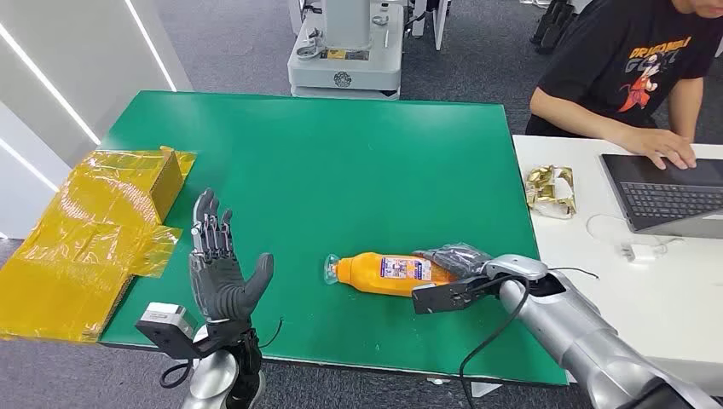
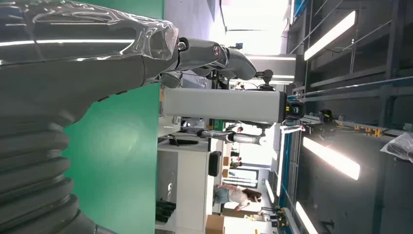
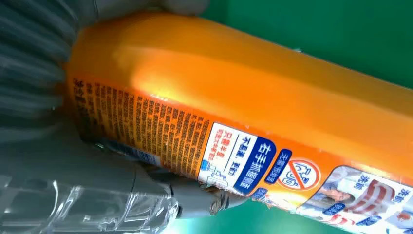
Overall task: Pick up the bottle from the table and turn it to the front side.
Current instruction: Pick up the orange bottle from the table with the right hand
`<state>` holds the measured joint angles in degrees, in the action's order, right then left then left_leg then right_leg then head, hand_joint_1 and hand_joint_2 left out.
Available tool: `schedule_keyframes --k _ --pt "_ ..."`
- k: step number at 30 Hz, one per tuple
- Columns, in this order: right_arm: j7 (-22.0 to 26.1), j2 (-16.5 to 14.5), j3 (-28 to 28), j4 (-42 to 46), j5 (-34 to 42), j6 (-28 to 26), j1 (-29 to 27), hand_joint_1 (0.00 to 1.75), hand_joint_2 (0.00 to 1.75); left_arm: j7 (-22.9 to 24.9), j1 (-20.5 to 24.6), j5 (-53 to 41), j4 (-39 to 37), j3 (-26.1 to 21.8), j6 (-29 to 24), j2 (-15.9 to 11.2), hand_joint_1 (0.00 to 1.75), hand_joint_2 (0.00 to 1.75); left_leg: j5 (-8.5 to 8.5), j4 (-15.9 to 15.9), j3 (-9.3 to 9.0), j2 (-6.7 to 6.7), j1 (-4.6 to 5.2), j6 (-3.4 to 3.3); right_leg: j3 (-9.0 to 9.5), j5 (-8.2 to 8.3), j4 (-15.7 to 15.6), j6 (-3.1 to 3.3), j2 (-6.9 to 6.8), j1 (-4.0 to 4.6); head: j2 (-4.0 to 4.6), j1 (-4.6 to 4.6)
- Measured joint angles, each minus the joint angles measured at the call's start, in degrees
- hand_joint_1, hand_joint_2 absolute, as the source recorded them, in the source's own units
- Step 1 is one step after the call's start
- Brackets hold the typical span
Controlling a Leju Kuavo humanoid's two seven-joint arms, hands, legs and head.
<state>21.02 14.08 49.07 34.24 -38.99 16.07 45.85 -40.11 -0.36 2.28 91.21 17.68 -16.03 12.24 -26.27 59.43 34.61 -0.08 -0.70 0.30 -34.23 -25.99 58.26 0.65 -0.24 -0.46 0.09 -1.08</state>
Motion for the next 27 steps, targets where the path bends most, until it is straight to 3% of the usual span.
schedule_keyframes --k 8,14,19,24,27 --pt "-3.64 -2.14 -0.30 -0.09 -0.93 -12.52 -2.06 1.75 1.75 0.00 -0.30 -0.56 0.10 -0.06 -1.11 0.09 0.00 1.75 0.00 -0.01 0.03 0.01 0.00 0.00 -0.04 -0.01 0.02 0.01 -0.01 0.01 0.00 -0.01" --pt "-6.65 -3.85 -4.46 2.94 1.06 -19.81 -5.94 1.75 1.75 -0.01 -0.62 -0.44 0.60 -0.10 -1.66 0.38 0.00 1.75 -0.01 -0.02 0.07 0.03 -0.01 0.00 -0.05 -0.04 0.01 0.01 -0.04 0.02 0.00 -0.01" --pt "-7.20 -5.64 -10.54 7.93 4.89 -24.77 -12.14 1.75 1.75 -0.02 -1.03 0.26 0.92 -0.26 -2.50 0.77 0.00 1.75 -0.02 -0.03 0.13 0.07 -0.01 -0.01 -0.08 -0.05 0.00 0.00 -0.11 0.03 0.00 0.01" --pt "-6.18 -9.02 -17.18 14.99 8.59 -34.83 -20.25 1.75 1.75 -0.02 -1.56 1.37 1.24 -0.40 -2.80 1.13 0.00 1.75 -0.04 -0.03 0.16 0.13 -0.03 -0.01 -0.09 -0.09 0.00 -0.02 -0.16 0.05 0.00 -0.01" --pt "-6.17 -10.49 -19.24 18.48 9.01 -36.38 -23.59 1.75 1.75 -0.02 -1.62 1.62 1.27 -0.42 -2.99 1.31 0.00 1.75 -0.05 -0.03 0.16 0.10 -0.03 0.00 -0.11 -0.09 0.00 -0.02 -0.14 0.05 0.00 -0.01"
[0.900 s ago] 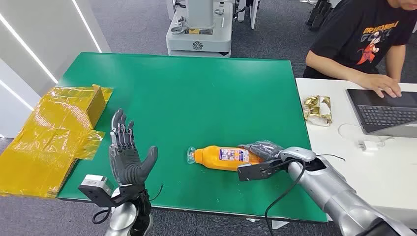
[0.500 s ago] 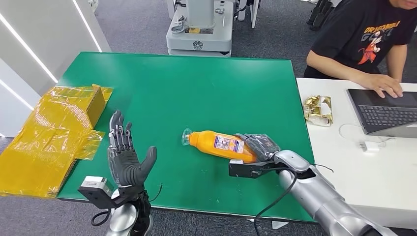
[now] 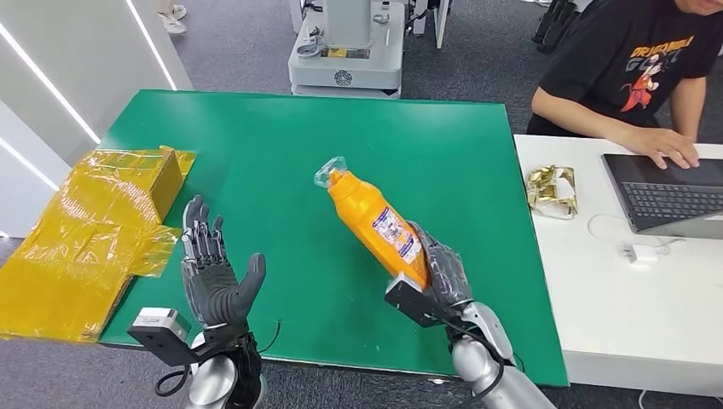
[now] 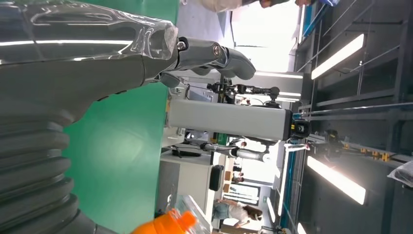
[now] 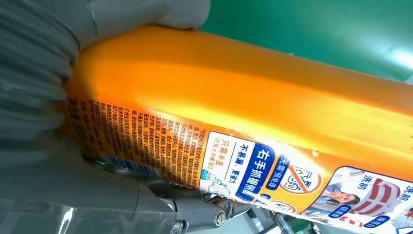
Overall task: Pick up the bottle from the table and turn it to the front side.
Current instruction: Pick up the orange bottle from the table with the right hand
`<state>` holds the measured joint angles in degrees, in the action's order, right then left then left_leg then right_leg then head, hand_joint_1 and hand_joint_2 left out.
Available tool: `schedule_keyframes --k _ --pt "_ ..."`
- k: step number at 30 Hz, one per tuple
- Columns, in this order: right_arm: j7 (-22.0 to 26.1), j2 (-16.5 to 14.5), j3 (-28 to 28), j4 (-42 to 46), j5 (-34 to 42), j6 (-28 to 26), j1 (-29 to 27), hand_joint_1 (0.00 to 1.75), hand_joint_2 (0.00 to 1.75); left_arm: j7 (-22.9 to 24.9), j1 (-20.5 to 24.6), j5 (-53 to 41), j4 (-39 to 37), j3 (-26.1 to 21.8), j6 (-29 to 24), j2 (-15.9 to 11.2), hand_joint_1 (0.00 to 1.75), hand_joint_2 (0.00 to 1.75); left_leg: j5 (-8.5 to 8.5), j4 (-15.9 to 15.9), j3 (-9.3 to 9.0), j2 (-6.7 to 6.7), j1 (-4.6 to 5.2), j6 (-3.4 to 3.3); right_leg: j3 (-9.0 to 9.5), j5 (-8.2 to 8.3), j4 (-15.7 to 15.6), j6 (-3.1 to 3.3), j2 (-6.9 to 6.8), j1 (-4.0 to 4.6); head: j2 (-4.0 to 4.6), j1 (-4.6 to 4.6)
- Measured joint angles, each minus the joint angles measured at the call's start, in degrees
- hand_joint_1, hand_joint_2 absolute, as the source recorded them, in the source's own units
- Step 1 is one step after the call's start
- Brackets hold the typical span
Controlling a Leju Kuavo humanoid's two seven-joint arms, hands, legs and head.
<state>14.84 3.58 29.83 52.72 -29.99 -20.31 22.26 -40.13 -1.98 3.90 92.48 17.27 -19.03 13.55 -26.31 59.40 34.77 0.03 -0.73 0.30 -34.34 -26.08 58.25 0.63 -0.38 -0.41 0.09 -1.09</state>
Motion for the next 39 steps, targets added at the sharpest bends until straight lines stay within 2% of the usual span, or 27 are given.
schedule_keyframes --k 5,10,13,17,25,39 --pt "1.44 -1.11 -1.86 3.19 0.03 -0.87 -2.54 1.75 1.75 0.00 -0.05 1.69 0.01 -0.02 1.10 0.09 0.00 1.75 0.00 0.00 0.00 -0.01 0.00 0.00 0.01 0.01 0.00 0.00 0.00 -0.01 0.00 0.01" --pt "6.07 -3.07 -2.67 6.53 -1.68 -3.50 -5.64 1.75 1.75 0.19 0.07 9.14 -0.05 -0.15 8.56 0.41 0.00 1.75 0.00 0.01 -0.01 -0.01 0.01 0.00 -0.01 0.00 -0.01 0.00 0.00 -0.01 0.00 -0.01" --pt "6.74 -4.24 -3.14 9.05 -3.43 -3.48 -7.91 1.75 1.75 2.48 0.69 9.53 -0.81 -0.07 12.00 0.44 0.00 1.75 0.00 0.01 -0.01 -0.01 0.01 0.00 -0.03 0.00 -0.01 0.00 0.00 -0.01 0.00 0.00" --pt "6.32 -5.00 -3.38 12.38 -7.31 -0.84 -10.89 1.75 1.75 6.03 2.32 6.30 -4.22 1.10 16.03 0.08 0.00 1.75 0.00 0.00 0.00 -0.02 0.01 0.00 -0.04 0.00 -0.02 0.00 0.01 -0.01 0.00 0.00" --pt "5.13 -5.29 -4.20 14.55 -11.69 4.16 -12.67 1.75 1.75 7.13 5.08 3.46 -10.44 3.08 19.98 -0.07 0.00 1.75 0.00 0.01 -0.01 -0.05 0.02 -0.01 -0.03 0.02 -0.01 -0.01 0.03 -0.03 0.00 0.01" --pt "1.81 -5.33 -4.94 13.53 -13.68 15.56 -11.59 1.75 1.75 8.90 6.77 1.17 -13.39 2.67 20.08 0.26 0.00 1.75 0.00 0.01 0.00 -0.05 0.01 -0.01 -0.03 0.02 -0.01 -0.01 0.04 -0.02 0.00 -0.01"
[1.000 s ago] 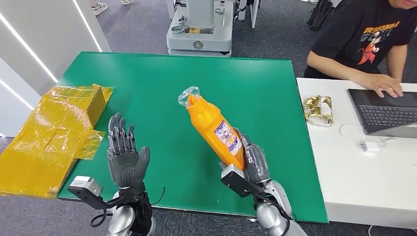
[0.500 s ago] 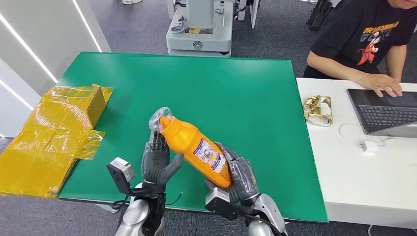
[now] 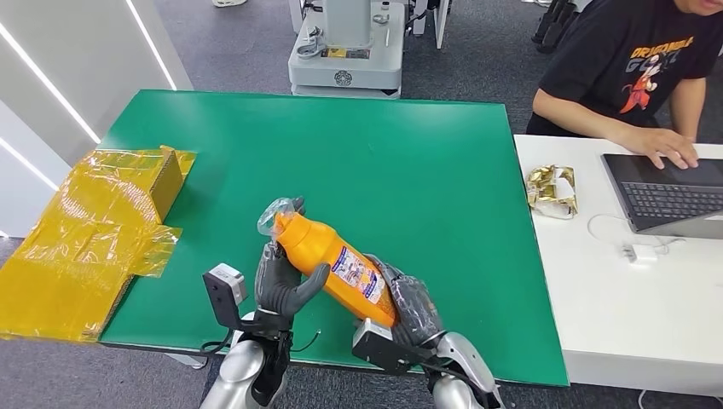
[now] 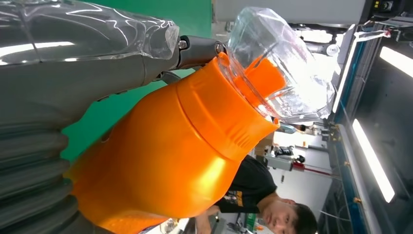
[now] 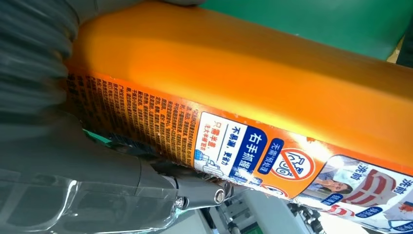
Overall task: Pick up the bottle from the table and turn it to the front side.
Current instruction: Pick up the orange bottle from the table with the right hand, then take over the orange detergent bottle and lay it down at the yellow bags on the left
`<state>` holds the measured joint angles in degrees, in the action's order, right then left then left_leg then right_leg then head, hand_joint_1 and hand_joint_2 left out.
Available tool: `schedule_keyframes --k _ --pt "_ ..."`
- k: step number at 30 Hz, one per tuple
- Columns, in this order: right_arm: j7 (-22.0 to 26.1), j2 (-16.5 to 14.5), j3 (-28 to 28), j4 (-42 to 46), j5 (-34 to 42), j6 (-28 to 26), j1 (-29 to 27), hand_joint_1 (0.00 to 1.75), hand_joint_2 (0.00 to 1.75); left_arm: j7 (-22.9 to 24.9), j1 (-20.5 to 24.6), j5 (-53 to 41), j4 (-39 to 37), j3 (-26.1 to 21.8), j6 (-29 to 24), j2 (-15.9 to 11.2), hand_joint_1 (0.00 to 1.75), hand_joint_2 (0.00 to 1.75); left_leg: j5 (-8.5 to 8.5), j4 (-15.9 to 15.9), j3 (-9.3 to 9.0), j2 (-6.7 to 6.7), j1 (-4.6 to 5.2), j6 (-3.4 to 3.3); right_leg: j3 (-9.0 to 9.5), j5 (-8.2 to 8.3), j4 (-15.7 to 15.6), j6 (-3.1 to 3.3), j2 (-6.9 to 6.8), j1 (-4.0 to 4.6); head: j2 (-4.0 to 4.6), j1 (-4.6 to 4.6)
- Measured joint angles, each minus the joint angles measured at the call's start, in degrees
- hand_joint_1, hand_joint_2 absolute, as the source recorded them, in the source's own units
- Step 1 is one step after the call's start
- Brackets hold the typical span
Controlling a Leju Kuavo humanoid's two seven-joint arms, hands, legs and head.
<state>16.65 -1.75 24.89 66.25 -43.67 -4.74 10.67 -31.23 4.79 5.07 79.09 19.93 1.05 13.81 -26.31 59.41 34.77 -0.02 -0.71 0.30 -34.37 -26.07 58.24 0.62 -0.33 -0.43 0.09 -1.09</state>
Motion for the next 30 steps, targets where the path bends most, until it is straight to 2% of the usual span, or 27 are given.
schedule_keyframes --k 8,15,30 --pt "1.53 0.00 0.02 -1.91 0.35 3.53 0.88 1.75 1.75 0.06 0.28 -1.30 -1.22 -0.08 -1.08 0.00 0.00 1.75 0.00 0.00 0.01 0.00 0.00 0.00 0.00 0.00 0.00 0.00 0.00 0.00 0.00 0.01" --pt "4.88 0.04 0.39 -3.52 2.10 7.42 1.57 1.75 1.75 -0.06 0.26 -1.74 -1.26 -0.38 -1.65 0.00 0.00 1.75 0.00 0.00 0.00 0.00 0.00 0.00 0.00 0.00 0.00 0.00 0.00 0.00 0.00 0.00" --pt "6.47 0.35 2.27 -8.77 1.71 9.53 5.10 1.75 1.75 -1.03 -0.54 -1.81 -1.26 -1.37 -3.56 0.00 0.03 1.75 0.00 0.00 0.01 0.00 0.00 0.00 0.00 0.00 0.00 0.00 0.00 0.00 0.00 0.00"
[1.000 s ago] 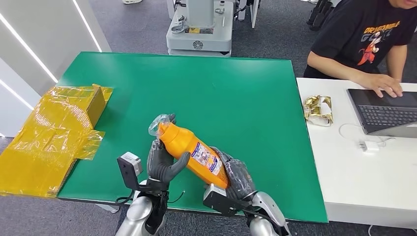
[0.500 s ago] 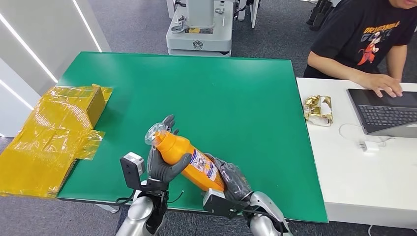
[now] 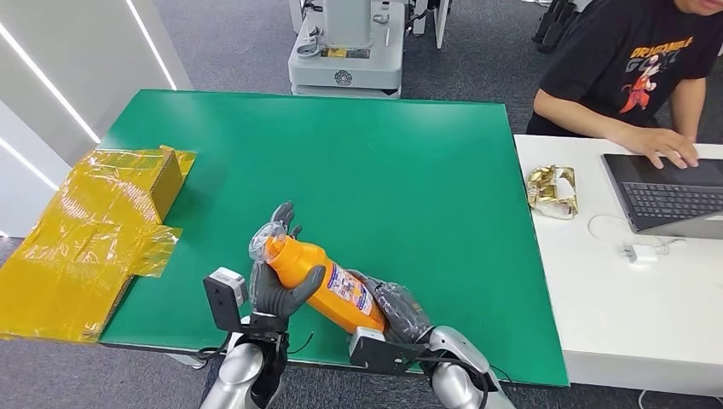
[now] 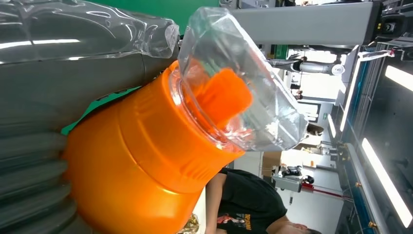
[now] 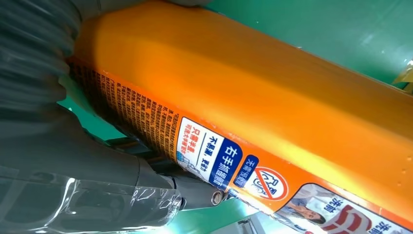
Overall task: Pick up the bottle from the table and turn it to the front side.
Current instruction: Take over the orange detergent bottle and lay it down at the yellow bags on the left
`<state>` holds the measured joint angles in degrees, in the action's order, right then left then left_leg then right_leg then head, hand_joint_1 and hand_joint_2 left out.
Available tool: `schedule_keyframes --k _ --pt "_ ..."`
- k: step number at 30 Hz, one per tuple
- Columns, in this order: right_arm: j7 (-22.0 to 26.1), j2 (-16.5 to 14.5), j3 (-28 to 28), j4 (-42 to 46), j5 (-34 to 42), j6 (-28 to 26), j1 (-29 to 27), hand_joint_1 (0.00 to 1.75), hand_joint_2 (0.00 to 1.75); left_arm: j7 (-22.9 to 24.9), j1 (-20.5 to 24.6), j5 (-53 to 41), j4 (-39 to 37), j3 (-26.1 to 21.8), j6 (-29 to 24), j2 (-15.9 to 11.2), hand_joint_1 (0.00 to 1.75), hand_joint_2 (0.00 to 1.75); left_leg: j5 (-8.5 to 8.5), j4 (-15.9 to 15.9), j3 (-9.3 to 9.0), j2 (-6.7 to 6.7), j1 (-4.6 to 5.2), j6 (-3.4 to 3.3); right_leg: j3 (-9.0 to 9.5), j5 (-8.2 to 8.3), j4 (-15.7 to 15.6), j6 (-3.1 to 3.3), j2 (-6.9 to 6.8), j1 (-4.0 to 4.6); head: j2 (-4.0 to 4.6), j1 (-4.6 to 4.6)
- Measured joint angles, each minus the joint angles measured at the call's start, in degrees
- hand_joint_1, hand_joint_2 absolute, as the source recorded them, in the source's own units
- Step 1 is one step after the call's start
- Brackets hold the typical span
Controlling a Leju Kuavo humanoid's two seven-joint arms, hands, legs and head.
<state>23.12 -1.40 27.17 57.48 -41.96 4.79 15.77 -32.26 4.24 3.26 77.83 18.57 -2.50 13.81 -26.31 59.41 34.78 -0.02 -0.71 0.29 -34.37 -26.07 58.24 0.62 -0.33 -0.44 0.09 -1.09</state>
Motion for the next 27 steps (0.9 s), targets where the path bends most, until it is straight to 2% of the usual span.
schedule_keyframes --k 4,22,23,26,27 --pt "0.04 0.00 0.38 -0.73 -0.03 0.01 0.36 1.75 1.75 -0.09 -0.07 0.04 0.00 -0.16 0.01 0.00 1.75 1.75 0.00 0.00 0.00 0.00 0.00 0.00 0.00 0.00 0.00 0.00 0.00 0.00 0.00 0.00" --pt "1.52 -0.02 2.04 -4.85 0.58 -2.57 3.00 1.75 1.75 -1.20 -0.07 0.59 0.37 -0.19 1.79 0.37 1.75 1.75 0.00 0.00 0.00 0.01 0.00 0.00 0.01 0.00 0.01 0.00 0.00 0.00 0.00 0.00" --pt "1.56 -0.02 2.12 -4.92 0.62 -2.70 3.00 1.57 1.75 -1.20 -0.05 0.59 0.42 -0.19 1.81 0.38 1.75 1.75 0.00 0.00 0.00 0.01 0.00 0.00 0.01 0.00 0.01 0.00 0.00 0.00 0.00 0.00" --pt "1.63 -0.10 2.29 -5.04 1.07 -3.83 2.99 0.26 1.75 -1.20 -0.04 0.58 0.60 -0.19 1.82 0.47 1.75 1.75 0.00 0.00 0.00 0.01 0.00 0.00 0.02 0.00 0.01 0.00 -0.01 0.00 0.00 0.01" --pt "1.84 -0.26 2.27 -4.93 1.88 -4.92 2.87 0.00 1.75 -1.20 -0.02 0.46 0.66 -0.19 1.70 0.52 1.75 1.75 0.00 0.00 0.00 0.01 0.00 0.00 0.02 0.00 0.01 0.00 -0.01 0.00 0.00 0.01"
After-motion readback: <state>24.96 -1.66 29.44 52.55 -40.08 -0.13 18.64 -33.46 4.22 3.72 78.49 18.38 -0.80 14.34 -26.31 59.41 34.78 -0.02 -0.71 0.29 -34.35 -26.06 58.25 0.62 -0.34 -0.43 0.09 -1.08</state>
